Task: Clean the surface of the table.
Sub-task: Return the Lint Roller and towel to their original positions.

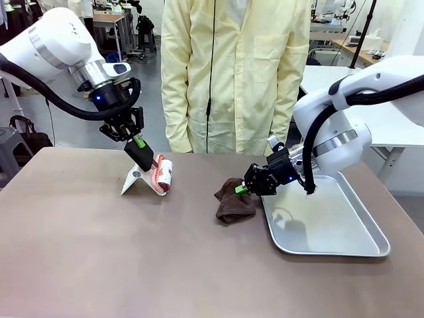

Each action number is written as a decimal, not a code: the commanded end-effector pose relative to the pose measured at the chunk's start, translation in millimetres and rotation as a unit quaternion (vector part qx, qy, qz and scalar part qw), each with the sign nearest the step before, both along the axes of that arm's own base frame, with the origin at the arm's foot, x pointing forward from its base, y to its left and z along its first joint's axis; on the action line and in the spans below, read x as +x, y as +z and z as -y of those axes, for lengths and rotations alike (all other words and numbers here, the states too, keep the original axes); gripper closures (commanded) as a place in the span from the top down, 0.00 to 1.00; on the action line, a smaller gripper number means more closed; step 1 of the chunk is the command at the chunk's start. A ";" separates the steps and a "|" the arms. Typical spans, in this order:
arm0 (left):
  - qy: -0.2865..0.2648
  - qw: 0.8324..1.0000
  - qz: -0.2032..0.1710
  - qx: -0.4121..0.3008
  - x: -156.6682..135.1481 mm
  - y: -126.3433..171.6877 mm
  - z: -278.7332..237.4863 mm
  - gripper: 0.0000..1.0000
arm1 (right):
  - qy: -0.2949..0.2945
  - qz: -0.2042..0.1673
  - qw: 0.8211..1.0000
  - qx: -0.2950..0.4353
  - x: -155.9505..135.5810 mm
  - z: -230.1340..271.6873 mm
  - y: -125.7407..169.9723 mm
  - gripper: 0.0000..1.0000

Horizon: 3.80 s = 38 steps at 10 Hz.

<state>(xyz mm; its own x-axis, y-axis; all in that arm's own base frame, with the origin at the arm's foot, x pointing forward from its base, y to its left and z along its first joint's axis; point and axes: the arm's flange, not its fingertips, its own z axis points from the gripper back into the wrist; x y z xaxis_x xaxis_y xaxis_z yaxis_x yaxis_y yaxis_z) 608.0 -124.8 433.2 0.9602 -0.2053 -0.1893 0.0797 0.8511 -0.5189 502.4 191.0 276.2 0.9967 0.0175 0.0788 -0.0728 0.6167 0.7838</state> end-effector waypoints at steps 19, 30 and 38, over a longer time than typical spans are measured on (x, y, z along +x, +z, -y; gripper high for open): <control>0.037 0.999 0.008 0.021 8.1 4.3 -5.9 1.00 | 0.015 0.005 0.998 0.054 6.4 7.9 -8.2 1.00; 0.022 0.979 0.122 -0.159 -137.7 41.5 -134.2 1.00 | 0.067 0.007 0.997 0.036 -30.5 47.5 110.2 1.00; 0.202 0.806 0.237 -0.503 -194.1 -40.3 -251.5 1.00 | -0.063 0.012 0.968 0.241 -145.0 196.4 129.1 1.00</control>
<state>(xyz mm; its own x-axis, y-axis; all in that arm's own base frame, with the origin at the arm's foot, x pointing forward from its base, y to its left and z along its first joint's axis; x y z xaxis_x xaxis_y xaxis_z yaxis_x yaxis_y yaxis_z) 410.2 135.3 392.5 0.9185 0.3289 0.2193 0.2090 0.0669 -0.9756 361.4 -8.8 409.7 0.9959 -0.0846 0.0309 -0.0131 0.2028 0.9791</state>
